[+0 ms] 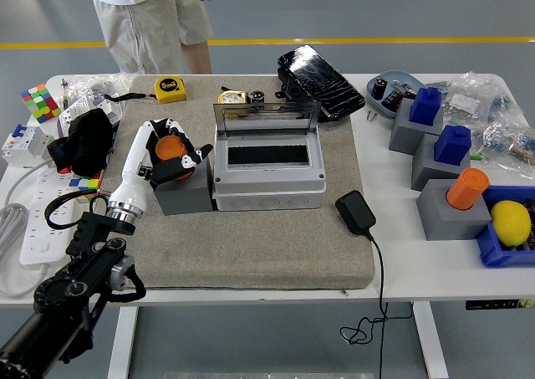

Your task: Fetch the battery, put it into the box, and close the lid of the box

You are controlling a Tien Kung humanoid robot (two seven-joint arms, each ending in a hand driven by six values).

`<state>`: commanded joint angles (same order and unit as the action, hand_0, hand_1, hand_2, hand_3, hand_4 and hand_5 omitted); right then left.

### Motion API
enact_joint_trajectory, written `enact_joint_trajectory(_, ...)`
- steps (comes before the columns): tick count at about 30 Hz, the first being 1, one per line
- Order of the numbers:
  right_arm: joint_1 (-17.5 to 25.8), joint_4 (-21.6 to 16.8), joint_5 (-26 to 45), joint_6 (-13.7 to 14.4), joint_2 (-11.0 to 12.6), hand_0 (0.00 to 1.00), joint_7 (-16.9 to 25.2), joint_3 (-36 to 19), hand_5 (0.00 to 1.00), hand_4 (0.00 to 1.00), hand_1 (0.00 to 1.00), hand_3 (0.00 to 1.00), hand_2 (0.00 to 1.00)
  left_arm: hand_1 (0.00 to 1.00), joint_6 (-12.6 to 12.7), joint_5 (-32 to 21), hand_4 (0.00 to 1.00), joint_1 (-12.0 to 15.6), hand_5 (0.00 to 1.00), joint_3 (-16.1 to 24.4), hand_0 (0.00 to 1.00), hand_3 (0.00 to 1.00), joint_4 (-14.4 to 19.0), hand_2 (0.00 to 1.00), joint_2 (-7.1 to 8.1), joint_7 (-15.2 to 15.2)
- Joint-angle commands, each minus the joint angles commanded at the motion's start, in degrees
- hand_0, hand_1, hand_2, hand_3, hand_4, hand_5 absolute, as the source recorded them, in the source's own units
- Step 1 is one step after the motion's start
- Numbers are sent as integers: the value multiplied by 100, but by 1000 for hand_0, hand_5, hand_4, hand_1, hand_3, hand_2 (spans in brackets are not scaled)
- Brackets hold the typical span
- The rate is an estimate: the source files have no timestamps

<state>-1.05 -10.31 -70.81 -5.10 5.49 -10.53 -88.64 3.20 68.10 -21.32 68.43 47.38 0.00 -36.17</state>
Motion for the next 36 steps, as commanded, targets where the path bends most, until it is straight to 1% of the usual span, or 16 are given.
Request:
enact_joint_trajectory(1,-2,0,-5,2,0,801,0,-6,685,998,769,789,762,83,16,-18,753,-7,2,-5,120,208,2,141,0,-27)
enact_joint_trajectory(6,-3,0,4,5,-5,801,5,-4,685,998,769,789,762,83,42,-121,753,-10,2,-29,120,208,36,141,0,-81)
enact_joint_trajectory(10,2,0,5,10,-8,801,13,-8,685,998,769,789,762,69,38,-32,753,56,2,-71,106,201,307,131,0,-80)
enact_joint_trajectory(13,11,0,-8,14,-8,800,16,-23,685,998,769,789,762,68,112,379,757,105,2,-99,104,200,725,130,0,97)
enact_joint_trajectory(15,22,0,-26,19,-4,800,16,-40,685,998,769,789,762,68,127,795,757,106,2,-147,104,200,1105,130,6,337)
enact_joint_trajectory(17,23,0,-51,25,-5,800,11,-68,685,998,769,789,762,68,176,1215,757,64,2,-233,104,200,1449,130,86,517)
enact_joint_trajectory(18,22,0,-50,25,-6,800,13,-71,685,998,769,789,762,68,171,1439,757,16,2,-303,104,200,1648,130,142,647)
enact_joint_trajectory(19,22,0,-48,26,-8,801,15,-73,685,998,767,789,761,70,168,1634,809,-27,2,-366,107,210,1792,135,180,740)
enact_joint_trajectory(20,22,0,-49,28,-10,801,17,-77,685,998,767,789,761,70,171,1809,809,-63,2,-420,107,210,1912,135,208,802)
enact_joint_trajectory(23,14,0,-32,30,-13,801,26,-68,685,998,767,789,761,70,150,2481,809,-359,2,-738,107,210,2232,135,318,1232)
enact_joint_trajectory(24,11,0,-28,32,-14,801,29,-67,685,998,767,789,761,70,139,2703,809,-454,2,-827,107,210,2264,135,334,1357)
enact_joint_trajectory(25,10,0,-21,34,-14,801,32,-63,685,998,768,788,761,76,131,2900,874,-535,2,-900,112,223,2269,144,342,1457)
enact_joint_trajectory(29,8,0,-5,38,-14,801,35,-37,685,998,768,788,761,76,66,3620,874,-1030,2,-1397,112,223,2011,144,304,1863)
enact_joint_trajectory(33,1,0,15,43,-13,801,40,-15,685,998,766,788,759,77,10,3967,901,-1454,2,-1983,107,232,1586,143,125,2145)
enact_joint_trajectory(35,0,0,9,43,-13,801,32,-13,685,998,766,788,759,77,-19,4195,901,-1566,2,-2122,107,232,1446,143,8,2297)
enact_joint_trajectory(36,1,0,8,43,-12,801,32,-12,685,998,766,788,759,77,-34,4278,901,-1598,2,-2152,107,232,1404,143,0,2347)
